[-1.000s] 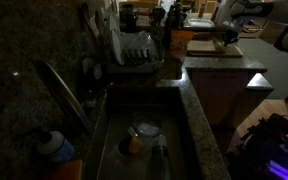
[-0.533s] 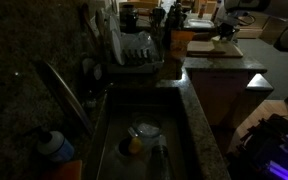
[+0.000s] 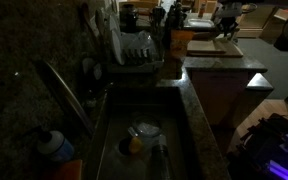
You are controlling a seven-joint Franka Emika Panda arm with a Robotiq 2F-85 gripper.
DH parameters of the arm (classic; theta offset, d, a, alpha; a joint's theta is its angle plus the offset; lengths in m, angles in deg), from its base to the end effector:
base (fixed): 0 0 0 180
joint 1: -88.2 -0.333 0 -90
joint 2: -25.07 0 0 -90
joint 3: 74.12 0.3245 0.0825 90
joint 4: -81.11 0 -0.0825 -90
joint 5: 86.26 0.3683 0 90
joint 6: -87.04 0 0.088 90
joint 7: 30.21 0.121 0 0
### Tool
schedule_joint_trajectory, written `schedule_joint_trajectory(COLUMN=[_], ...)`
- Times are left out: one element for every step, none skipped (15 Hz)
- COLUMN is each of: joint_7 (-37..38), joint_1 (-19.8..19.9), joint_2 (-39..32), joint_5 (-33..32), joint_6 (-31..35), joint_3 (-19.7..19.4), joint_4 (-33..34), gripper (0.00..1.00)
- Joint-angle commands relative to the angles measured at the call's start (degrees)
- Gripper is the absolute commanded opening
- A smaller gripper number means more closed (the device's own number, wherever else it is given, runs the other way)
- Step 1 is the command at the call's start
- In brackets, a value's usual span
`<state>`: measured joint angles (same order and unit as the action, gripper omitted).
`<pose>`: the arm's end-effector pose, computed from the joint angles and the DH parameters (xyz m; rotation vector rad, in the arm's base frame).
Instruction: Use the sponge to scrub the counter top
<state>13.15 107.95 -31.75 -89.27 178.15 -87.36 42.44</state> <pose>0.6855 -0.3494 0.3713 2.3574 -1.6707 -0.0418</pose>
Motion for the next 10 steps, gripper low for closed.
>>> schedule_joint_trajectory(joint_7=[-7.18, -9.22, -11.52, -13.83, -15.97, -17.90, -19.40, -18.44, -17.21, -15.44], joint_1=[-3.37, -4.09, -4.66, -5.03, -5.55, -5.91, -6.09, -5.87, -5.63, -5.34], joint_2=[6.21, 7.42, 8.45, 9.22, 10.22, 11.11, 12.12, 13.50, 14.80, 16.14], joint_5=[-4.84, -6.03, -7.03, -7.78, -8.59, -9.24, -9.53, -8.35, -7.14, -6.20], joint_6=[0.46, 1.56, 2.83, 4.81, 7.06, 10.03, 13.26, 16.02, 17.86, 19.82], joint_3=[-0.70, -0.40, -0.03, 0.36, 0.59, 0.73, 1.02, 1.44, 1.62, 1.53], joint_4=[-11.53, -14.34, -16.71, -18.84, -21.17, -23.36, -25.78, -28.05, -30.38, -32.71], gripper=[0.01, 0.01, 0.01, 0.01, 0.01, 0.01, 0.01, 0.01, 0.01, 0.01])
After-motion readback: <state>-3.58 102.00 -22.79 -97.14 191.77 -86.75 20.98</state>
